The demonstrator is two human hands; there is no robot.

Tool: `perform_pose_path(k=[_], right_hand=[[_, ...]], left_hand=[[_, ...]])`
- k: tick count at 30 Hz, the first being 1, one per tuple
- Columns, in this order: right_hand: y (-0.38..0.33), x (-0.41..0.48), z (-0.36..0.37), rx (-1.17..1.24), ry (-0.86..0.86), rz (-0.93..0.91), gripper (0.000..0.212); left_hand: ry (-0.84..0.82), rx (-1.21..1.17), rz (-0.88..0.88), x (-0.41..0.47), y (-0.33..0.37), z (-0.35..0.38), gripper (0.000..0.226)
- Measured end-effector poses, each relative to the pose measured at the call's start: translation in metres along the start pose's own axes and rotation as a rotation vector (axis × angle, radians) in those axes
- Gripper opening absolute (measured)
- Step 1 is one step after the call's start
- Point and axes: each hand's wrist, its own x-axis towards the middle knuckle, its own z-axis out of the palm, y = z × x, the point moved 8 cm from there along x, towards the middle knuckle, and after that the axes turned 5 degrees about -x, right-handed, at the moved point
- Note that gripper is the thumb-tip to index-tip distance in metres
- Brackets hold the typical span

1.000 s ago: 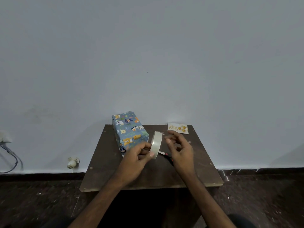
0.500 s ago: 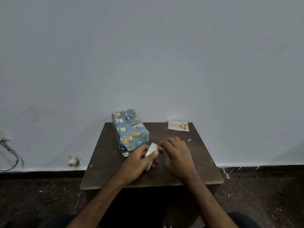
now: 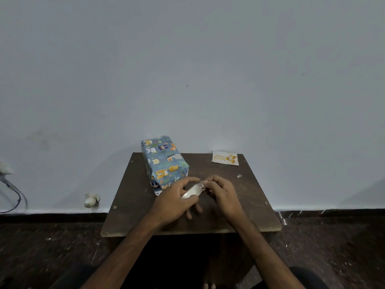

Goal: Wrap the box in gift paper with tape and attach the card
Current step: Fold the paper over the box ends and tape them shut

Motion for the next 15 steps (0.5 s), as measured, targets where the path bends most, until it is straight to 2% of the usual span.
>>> perform_pose_path(k=[6,11,15], right_hand=[[0.002,0.001,0.003,0.058,-0.097,0.043,0.027],[0.002,-0.003,0.008,0.021,-0.185,0.054,0.017],[0.004,0.001,0.009,0.074,-0.186,0.078,0.016]], left_hand=[[0.058,0.096,-0.032,0.004,0.007,0.004,0.014],[0.065,0.057,-0.021,0.011,-0.003,0.007,0.009],[0.106,0.082,-0.026,0.012,-0.001,0.006,0.019]])
